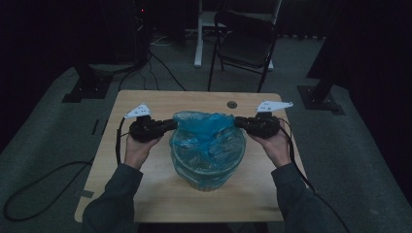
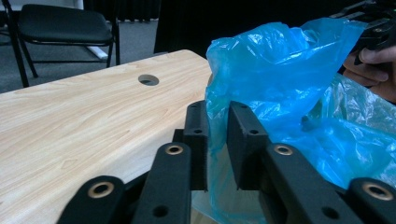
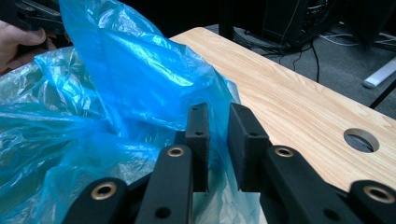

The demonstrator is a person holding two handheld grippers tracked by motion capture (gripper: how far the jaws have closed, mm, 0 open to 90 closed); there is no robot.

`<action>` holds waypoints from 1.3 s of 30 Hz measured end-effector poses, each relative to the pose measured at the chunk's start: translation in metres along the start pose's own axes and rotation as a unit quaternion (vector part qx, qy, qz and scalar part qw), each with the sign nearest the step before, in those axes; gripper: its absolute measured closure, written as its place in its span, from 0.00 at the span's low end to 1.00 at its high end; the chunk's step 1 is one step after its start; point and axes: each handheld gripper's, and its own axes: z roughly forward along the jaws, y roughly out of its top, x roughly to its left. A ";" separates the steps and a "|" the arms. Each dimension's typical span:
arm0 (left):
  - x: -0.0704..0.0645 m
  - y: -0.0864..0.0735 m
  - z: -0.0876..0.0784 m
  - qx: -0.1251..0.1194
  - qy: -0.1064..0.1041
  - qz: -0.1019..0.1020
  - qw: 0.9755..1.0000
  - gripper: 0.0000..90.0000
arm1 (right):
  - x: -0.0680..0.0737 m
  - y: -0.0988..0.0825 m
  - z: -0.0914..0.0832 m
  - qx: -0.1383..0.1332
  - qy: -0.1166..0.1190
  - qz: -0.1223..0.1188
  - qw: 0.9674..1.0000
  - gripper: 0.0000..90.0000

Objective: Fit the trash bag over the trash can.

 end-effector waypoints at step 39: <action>0.036 -0.007 0.046 0.031 0.029 -0.084 0.996 0.99 | -0.027 -0.001 0.038 0.047 -0.022 0.054 0.997 1.00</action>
